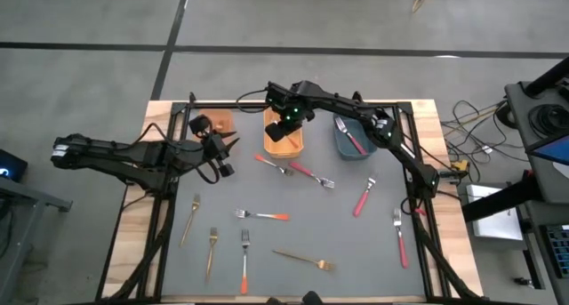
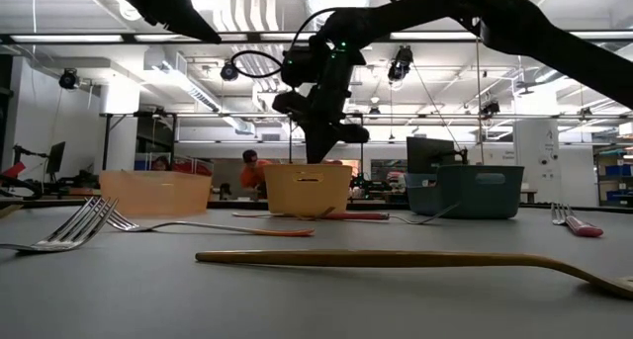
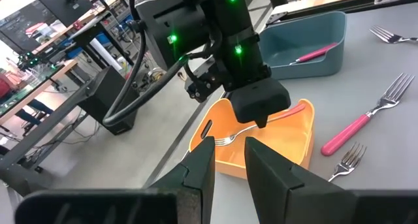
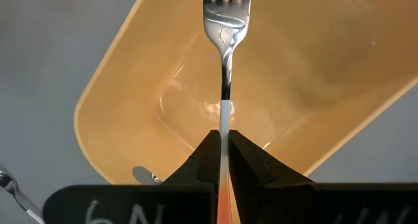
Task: Sort silverware by color (type)
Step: Put the orange fork into the yellow bin
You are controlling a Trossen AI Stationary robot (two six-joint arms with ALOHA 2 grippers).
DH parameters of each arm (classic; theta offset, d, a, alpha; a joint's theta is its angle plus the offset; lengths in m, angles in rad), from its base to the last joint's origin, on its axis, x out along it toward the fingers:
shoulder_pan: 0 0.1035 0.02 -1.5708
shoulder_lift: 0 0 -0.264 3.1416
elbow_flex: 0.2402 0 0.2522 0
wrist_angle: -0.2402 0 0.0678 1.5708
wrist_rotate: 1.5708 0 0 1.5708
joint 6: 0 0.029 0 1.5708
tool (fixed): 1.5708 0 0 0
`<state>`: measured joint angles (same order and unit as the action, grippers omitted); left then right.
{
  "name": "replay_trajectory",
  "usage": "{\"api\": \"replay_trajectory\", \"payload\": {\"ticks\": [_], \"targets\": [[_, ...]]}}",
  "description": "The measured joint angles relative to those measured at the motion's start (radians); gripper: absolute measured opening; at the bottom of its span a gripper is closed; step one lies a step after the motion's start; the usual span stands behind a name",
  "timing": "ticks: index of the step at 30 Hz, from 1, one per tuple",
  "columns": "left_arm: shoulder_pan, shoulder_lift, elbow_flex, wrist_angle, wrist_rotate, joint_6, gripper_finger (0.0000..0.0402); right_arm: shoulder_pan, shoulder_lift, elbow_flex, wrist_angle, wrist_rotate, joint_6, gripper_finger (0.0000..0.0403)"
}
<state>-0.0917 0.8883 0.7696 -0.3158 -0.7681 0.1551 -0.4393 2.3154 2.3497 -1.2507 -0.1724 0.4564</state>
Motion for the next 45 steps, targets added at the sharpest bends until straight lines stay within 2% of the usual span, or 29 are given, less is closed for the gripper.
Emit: {"api": "replay_trajectory", "payload": {"ticks": [6, 21, 45], "targets": [[0.0, 0.0, 0.0, 0.0, 0.0, 0.0, 0.0066, -0.002, 0.0, 0.0, 0.003, 0.042, 0.002, 0.0012], [0.0, 0.0, 0.0, 0.0, 0.0, 0.0, 0.0066, -0.001, 0.042, -0.001, 0.028, 0.046, -0.001, 0.0012], [0.0, 0.0, 0.0, -0.013, 0.0, 0.0, 0.0066, 0.005, 0.077, -0.003, 0.06, 0.176, -0.025, 0.0012]]}}
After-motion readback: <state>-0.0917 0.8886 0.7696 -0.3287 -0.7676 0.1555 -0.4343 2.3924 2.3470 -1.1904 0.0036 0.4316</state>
